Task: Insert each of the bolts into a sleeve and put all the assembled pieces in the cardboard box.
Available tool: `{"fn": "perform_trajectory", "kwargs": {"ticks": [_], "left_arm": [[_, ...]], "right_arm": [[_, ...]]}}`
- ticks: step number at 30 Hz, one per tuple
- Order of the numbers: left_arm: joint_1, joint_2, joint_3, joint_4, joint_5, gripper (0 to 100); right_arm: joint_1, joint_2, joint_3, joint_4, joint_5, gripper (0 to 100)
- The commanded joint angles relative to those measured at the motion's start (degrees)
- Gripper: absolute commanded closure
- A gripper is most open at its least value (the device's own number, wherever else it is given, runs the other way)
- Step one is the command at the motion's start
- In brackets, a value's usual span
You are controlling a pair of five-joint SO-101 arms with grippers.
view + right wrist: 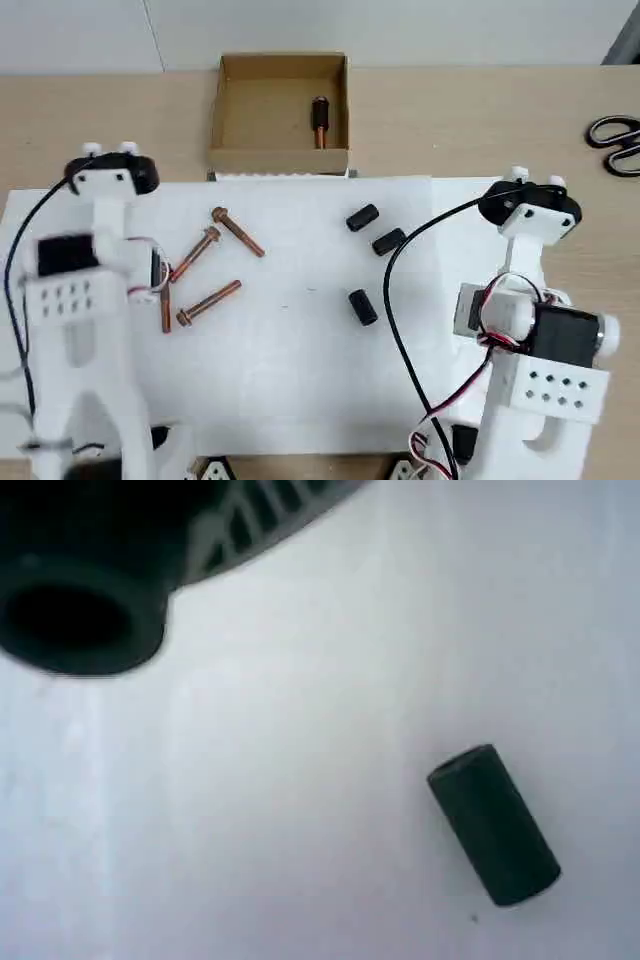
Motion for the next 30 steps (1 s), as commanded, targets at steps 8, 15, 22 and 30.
{"fn": "perform_trajectory", "kwargs": {"ticks": [8,15,22,30], "left_arm": [[1.2,12.2,-4.7,-4.1,-2.1,99],[1.2,21.5,-4.9,-9.0,-3.7,93],[1.1,23.2,-4.5,-12.0,-4.7,92],[1.1,25.1,-4.8,-14.2,-4.8,90]], "right_arm": [[8.4,-1.0,-0.4,-0.7,-0.4,99.5],[9.7,-1.0,0.6,-1.2,-0.3,99.5],[9.8,-1.0,4.8,-3.6,-0.3,99.5],[9.8,-1.0,5.2,-3.6,-0.3,99.5]]}}
